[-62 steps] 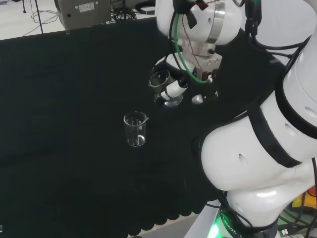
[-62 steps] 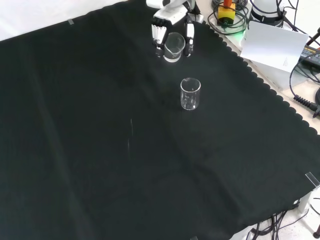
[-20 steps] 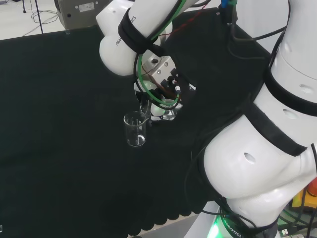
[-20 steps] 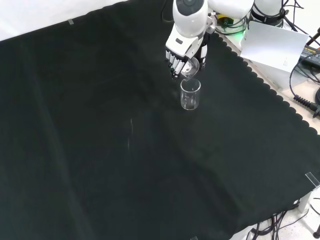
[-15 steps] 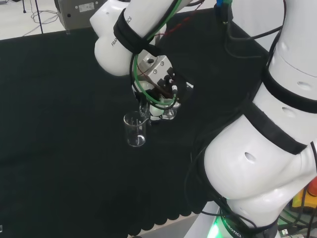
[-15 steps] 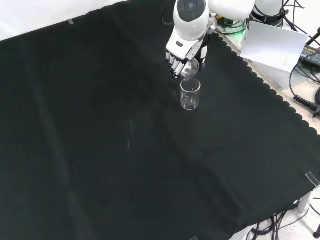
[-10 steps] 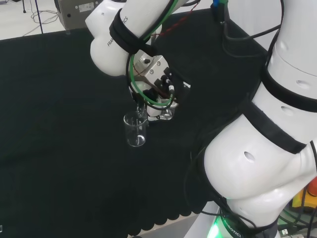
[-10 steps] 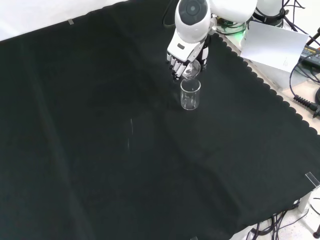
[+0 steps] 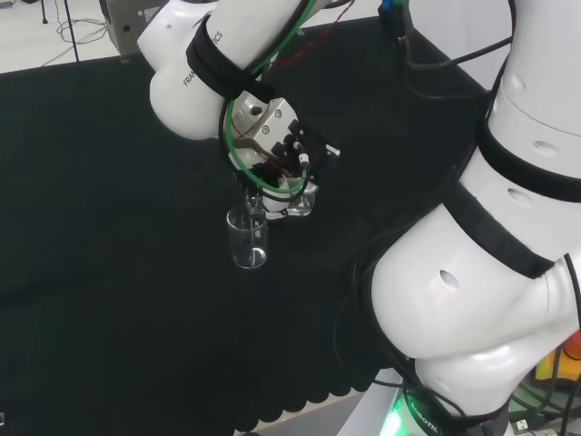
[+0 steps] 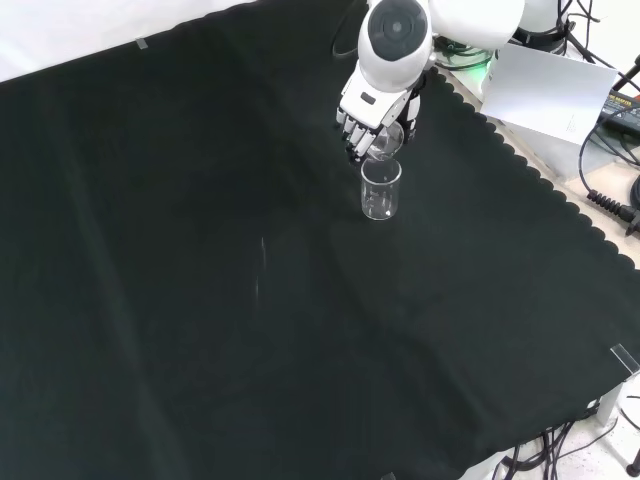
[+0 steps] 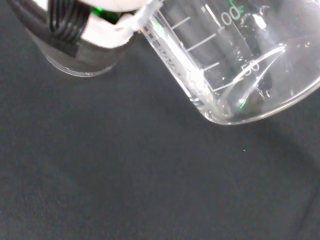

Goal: Pour the water from the handheld beaker into the one on the table.

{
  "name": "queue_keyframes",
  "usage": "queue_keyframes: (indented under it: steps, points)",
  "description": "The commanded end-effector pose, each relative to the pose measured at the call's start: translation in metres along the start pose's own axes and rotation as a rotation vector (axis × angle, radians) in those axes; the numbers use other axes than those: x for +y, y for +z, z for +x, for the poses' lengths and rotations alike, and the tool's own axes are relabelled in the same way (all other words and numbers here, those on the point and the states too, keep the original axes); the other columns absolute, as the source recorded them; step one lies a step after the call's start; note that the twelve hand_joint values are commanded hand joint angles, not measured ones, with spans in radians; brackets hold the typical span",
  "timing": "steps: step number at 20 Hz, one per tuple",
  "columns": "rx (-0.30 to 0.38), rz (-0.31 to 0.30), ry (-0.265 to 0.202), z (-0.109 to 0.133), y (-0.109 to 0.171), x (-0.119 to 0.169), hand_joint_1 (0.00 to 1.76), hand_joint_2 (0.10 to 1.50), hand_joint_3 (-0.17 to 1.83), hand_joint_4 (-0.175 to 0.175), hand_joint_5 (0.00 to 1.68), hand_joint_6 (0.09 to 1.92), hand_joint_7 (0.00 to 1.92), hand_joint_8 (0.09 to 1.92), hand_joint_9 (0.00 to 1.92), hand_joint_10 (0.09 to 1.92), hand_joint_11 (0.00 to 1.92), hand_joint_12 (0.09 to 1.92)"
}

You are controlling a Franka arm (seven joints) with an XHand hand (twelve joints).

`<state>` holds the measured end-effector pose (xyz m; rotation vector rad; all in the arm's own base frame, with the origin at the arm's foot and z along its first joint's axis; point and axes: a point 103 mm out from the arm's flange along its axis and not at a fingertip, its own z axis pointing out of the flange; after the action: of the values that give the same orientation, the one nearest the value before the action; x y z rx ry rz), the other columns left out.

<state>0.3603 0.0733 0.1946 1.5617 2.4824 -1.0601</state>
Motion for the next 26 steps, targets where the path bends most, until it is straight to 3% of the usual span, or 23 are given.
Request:
queue_keyframes:
  steps: [1,26]
  points:
    - [-0.07,0.062,0.038,-0.007,-0.003,0.0,1.32,1.03,-0.17,-0.175,1.41,0.26,1.46,0.24,1.76,0.09,1.43,0.61]
    - [-0.142,0.1,0.039,0.0,-0.015,-0.001,1.31,1.03,-0.17,-0.175,1.4,0.27,1.45,0.25,1.76,0.09,1.43,0.6]
